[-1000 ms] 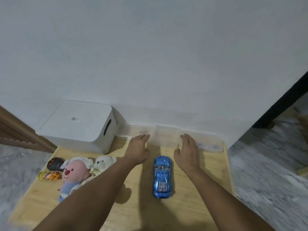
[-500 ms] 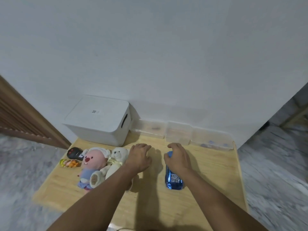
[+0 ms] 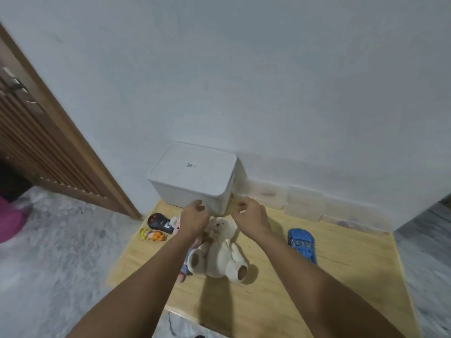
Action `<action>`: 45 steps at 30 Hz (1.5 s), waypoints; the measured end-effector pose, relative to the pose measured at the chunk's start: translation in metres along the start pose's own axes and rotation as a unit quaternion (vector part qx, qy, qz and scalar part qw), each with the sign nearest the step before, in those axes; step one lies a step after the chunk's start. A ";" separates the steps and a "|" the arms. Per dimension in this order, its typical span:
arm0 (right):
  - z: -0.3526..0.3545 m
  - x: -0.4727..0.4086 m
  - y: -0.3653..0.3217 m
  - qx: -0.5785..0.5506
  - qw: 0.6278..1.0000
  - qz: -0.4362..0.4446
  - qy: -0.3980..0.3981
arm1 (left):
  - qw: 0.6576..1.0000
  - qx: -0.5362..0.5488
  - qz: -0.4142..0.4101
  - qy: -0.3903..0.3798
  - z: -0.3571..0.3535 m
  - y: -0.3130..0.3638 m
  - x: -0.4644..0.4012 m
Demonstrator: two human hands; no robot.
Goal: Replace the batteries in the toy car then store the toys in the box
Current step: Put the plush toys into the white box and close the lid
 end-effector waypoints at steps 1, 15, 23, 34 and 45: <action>-0.004 -0.003 -0.008 -0.032 0.999 -0.011 -0.001 | 0.993 0.106 0.045 -0.005 0.005 -0.002 -0.005; -0.019 -0.033 -0.052 -0.254 0.949 -0.172 0.067 | 0.711 0.654 0.217 -0.145 0.023 0.011 -0.035; -0.022 -0.036 -0.058 -0.338 0.911 -0.218 0.093 | 0.707 0.655 0.212 -0.161 0.027 0.004 -0.040; -0.005 -0.042 -0.103 -0.505 0.837 -0.172 0.120 | 0.902 0.368 0.177 0.140 0.097 -0.018 -0.075; -0.005 -0.030 -0.126 -0.493 0.847 -0.119 0.161 | 0.899 0.402 0.073 0.159 0.178 0.029 -0.102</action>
Point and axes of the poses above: each hand's wrist, its own x-axis away from the middle knuckle, its own z-axis out of the back of the hand, y = z × x, the point moved 5 cm from there along -x, towards the middle knuckle, and after that the axes turned 2 degrees about -y, right-handed, at the moved point
